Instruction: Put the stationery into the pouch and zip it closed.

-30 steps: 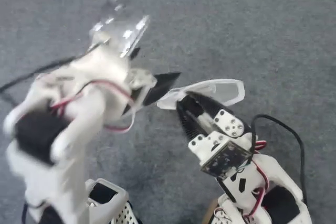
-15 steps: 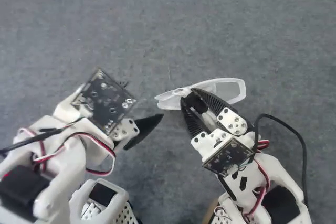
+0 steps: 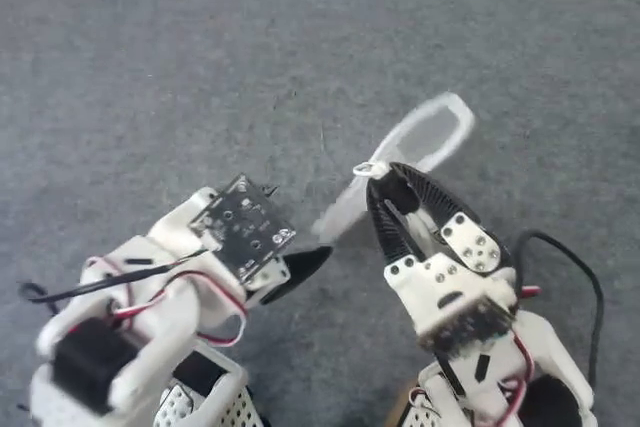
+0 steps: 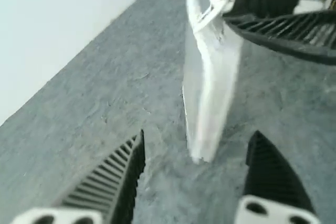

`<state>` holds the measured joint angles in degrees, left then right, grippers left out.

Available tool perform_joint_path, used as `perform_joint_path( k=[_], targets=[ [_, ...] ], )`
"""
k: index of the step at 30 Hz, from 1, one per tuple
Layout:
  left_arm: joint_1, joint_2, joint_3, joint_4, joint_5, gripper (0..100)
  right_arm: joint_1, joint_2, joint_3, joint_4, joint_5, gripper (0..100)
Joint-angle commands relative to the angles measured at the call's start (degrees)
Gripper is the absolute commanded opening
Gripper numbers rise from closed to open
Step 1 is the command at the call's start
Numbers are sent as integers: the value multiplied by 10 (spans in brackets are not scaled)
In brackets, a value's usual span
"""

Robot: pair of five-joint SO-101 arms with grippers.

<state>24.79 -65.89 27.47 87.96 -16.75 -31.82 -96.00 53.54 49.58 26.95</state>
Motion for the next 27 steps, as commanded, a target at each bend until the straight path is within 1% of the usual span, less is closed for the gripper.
perform_joint_path(
  k=[1, 4, 6, 9, 13, 19, 23, 27],
  targets=[
    [7, -43, 95, -113, -4, 298, 3, -19, -15, -14, -11, 6],
    [8, -72, 146, -164, -3, 298, 2, -19, -15, -15, -13, 6],
    [8, -91, 165, -174, 1, 298, 2, -19, -13, -15, -13, 6],
    [37, -116, 171, -167, 32, 298, -3, -13, -11, -15, -13, 6],
    [77, -148, 167, -153, 64, 298, -31, 25, -10, -15, -13, 6],
    [78, -171, 170, -156, 97, 298, -35, 47, -10, -20, -15, 6],
    [78, -164, 204, -198, 98, 298, -36, 47, -12, -20, -35, 6],
    [78, -164, 250, -246, 108, 298, -36, 47, -12, -20, -38, 6]
  ],
)
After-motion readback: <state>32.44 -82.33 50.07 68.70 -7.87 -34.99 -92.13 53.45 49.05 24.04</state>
